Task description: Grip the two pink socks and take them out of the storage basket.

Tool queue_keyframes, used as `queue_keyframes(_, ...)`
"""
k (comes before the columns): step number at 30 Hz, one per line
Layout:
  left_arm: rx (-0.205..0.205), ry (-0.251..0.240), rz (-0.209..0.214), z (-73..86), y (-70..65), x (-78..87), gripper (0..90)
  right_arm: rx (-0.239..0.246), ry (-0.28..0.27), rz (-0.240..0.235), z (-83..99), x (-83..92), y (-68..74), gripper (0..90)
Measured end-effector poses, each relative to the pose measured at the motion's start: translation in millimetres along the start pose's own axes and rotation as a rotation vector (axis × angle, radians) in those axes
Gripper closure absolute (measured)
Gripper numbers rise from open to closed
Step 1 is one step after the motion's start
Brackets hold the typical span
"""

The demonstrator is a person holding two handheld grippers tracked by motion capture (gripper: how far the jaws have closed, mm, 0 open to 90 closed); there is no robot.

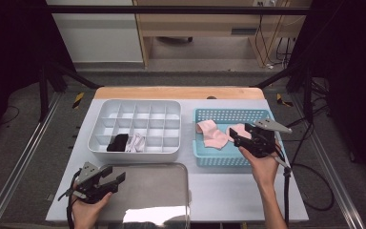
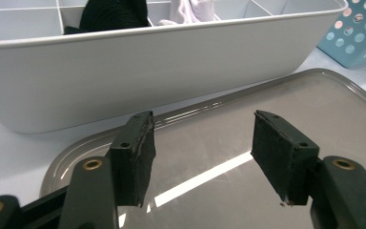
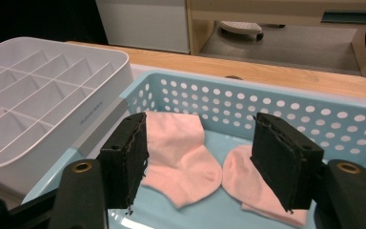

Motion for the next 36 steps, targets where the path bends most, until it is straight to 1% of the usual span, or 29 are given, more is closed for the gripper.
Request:
queue_keyframes(3,0.002,-0.003,-0.002,-0.2,1.3,0.3,39.8,0.002,0.006,0.012,-6.3,-6.6,-3.0,36.7)
queue_keyframes(6,0.005,-0.005,-0.001,-0.3,1.6,0.5,40.4,-0.002,0.015,0.010,-11.9,-13.7,-6.3,36.1)
queue_keyframes(11,0.003,-0.007,-0.002,-0.4,2.4,1.2,41.3,0.001,0.031,0.032,-19.6,-27.6,-14.6,35.8)
queue_keyframes(12,0.003,-0.008,-0.002,-0.5,2.6,1.4,41.4,-0.013,0.035,0.028,-21.5,-32.7,-16.7,35.9)
queue_keyframes(17,0.003,-0.010,-0.004,-0.6,3.3,1.8,41.9,-0.011,0.059,0.042,-23.2,-46.3,-22.9,36.2)
queue_keyframes(20,-0.001,-0.010,-0.006,-0.7,3.3,1.7,42.2,0.008,0.076,0.061,-24.4,-53.4,-27.4,36.2)
queue_keyframes(22,-0.001,-0.011,-0.006,-0.9,3.5,1.7,42.4,-0.006,0.079,0.065,-25.3,-58.0,-31.4,36.0)
queue_keyframes(24,0.000,-0.010,-0.008,-0.8,4.1,1.8,42.5,-0.015,0.081,0.066,-24.6,-61.9,-35.6,36.0)
queue_keyframes(25,0.000,-0.011,-0.008,-0.9,4.1,1.9,42.6,-0.018,0.095,0.082,-22.9,-64.9,-39.4,36.0)
queue_keyframes(29,0.000,-0.013,-0.005,-1.1,4.2,1.8,43.2,-0.015,0.130,0.106,-17.7,-76.8,-49.8,36.0)
queue_keyframes(30,-0.002,-0.012,-0.006,-1.1,4.2,1.6,43.3,-0.016,0.141,0.108,-15.7,-80.1,-52.2,35.9)
queue_keyframes(31,-0.003,-0.011,-0.006,-1.1,4.1,1.3,43.8,-0.028,0.150,0.104,-13.7,-84.0,-54.4,35.7)
queue_keyframes(34,-0.001,-0.009,-0.007,-0.7,4.3,0.5,45.2,-0.023,0.172,0.115,-9.0,-91.5,-59.6,34.9)
queue_keyframes(36,0.000,-0.011,-0.008,-0.7,5.0,0.7,45.9,-0.028,0.183,0.121,-6.4,-95.5,-62.1,34.2)
Point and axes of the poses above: each handheld gripper's, and its own axes: x roughly backward along the jaws, z roughly out of its underside, y roughly to its left, the point moved 6 cm from there along -x, roughly forward along the jaws, and after that the axes turned 7 degrees about y, right-handed, at the moved point
